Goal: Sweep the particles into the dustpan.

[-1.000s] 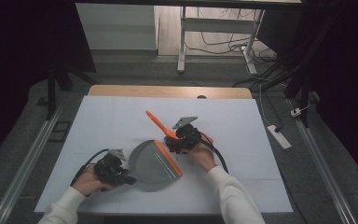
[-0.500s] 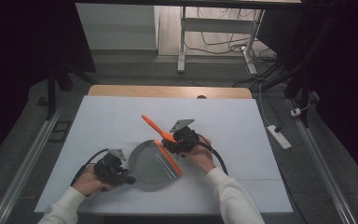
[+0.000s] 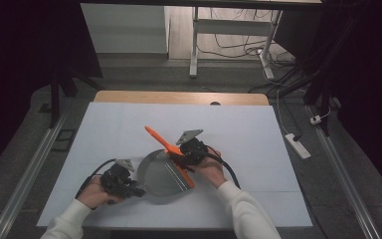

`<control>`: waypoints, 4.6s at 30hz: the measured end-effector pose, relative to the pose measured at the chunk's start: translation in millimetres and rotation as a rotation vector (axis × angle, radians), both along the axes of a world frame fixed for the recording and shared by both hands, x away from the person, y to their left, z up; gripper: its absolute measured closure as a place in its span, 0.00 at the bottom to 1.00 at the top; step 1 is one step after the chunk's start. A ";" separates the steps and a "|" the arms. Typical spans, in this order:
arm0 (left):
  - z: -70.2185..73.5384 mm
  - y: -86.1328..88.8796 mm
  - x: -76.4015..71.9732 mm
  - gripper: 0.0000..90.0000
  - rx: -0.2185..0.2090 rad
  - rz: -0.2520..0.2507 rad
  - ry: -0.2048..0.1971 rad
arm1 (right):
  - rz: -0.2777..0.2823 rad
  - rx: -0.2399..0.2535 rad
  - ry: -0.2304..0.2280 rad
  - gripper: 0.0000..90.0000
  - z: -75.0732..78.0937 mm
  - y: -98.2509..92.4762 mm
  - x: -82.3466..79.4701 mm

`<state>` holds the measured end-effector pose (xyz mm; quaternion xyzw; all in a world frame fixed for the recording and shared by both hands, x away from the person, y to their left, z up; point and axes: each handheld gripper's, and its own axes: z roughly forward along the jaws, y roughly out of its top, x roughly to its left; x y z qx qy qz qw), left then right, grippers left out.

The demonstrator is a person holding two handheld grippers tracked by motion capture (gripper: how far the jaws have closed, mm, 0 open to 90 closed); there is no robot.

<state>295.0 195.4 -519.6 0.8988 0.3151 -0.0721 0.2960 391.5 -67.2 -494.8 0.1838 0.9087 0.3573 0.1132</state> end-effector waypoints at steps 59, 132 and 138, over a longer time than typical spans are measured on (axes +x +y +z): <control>-0.5 0.7 -1.1 0.68 -0.001 0.002 0.005 | -0.144 0.027 0.042 0.78 -0.1 -34.5 14.0; 0.9 3.4 -4.7 0.68 0.007 -0.013 0.008 | -0.162 0.052 0.032 0.78 -1.6 -40.7 -19.4; 0.6 3.0 -4.5 0.68 0.011 -0.014 0.009 | -0.154 0.055 0.037 0.78 -2.3 -36.3 -22.8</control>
